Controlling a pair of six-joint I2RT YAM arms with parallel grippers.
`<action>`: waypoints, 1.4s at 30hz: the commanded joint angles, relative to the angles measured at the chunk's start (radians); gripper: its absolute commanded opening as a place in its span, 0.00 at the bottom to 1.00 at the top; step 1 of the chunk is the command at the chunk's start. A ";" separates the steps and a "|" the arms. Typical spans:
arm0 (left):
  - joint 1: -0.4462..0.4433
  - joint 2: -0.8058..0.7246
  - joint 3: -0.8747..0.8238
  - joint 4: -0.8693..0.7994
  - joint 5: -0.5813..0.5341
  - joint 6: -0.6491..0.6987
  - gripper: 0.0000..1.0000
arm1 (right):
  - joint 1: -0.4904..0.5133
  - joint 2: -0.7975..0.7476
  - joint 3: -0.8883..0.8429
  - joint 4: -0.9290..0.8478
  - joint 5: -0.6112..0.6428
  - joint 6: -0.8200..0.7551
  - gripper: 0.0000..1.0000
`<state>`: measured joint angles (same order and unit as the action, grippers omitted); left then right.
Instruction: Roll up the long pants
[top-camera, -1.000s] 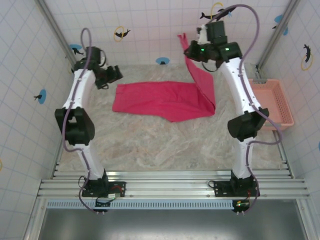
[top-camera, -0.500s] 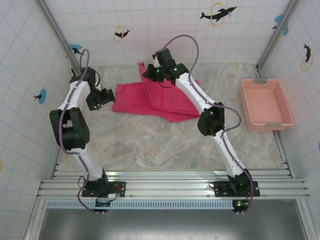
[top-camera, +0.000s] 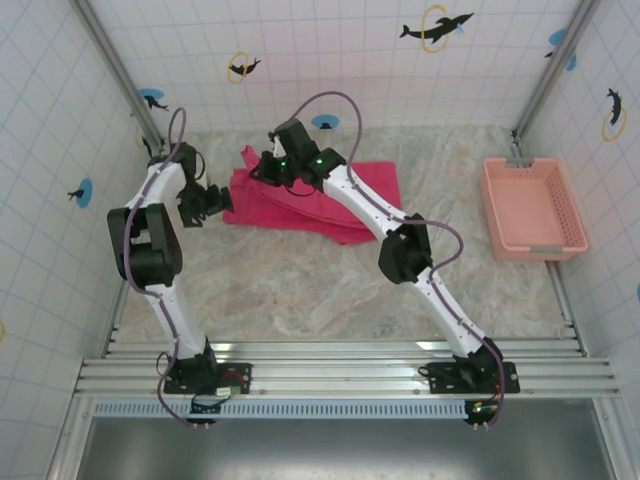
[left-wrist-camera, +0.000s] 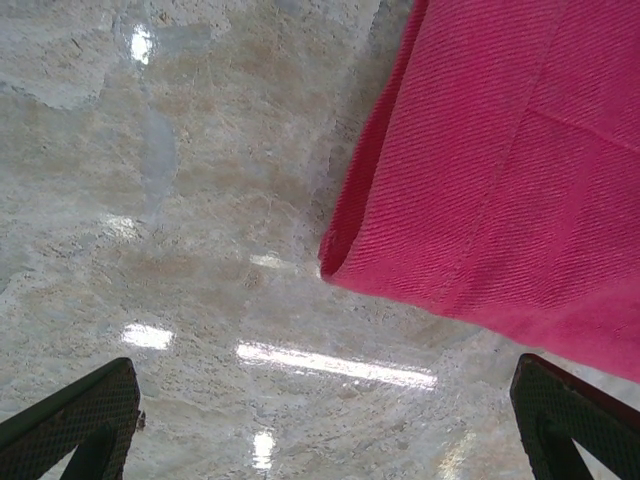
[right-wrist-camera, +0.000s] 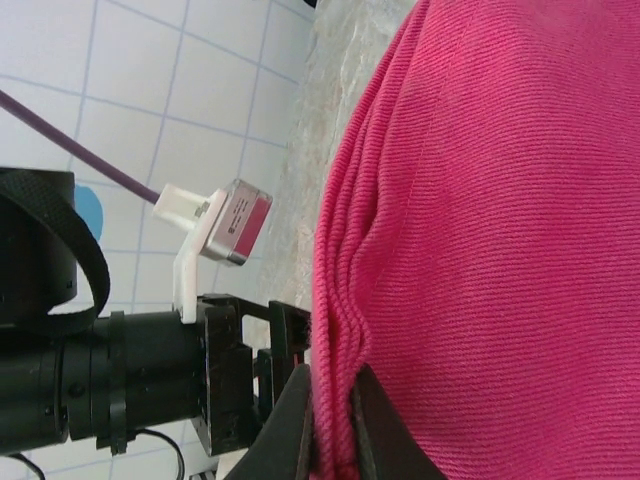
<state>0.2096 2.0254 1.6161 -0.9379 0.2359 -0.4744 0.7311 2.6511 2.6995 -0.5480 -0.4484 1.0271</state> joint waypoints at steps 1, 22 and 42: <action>0.010 0.031 0.055 -0.032 0.014 0.009 0.97 | 0.029 0.051 0.016 0.051 -0.025 0.028 0.07; -0.020 -0.074 0.108 -0.063 -0.112 0.103 0.97 | -0.312 -0.270 -0.046 -0.395 0.111 -0.374 0.75; -0.337 0.113 0.118 0.009 -0.046 -0.160 0.98 | -0.533 -0.449 -0.941 -0.372 0.203 -0.622 0.79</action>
<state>-0.1287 2.1323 1.7397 -0.9283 0.1844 -0.5941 0.1944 2.1864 1.7626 -0.9726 -0.2142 0.4335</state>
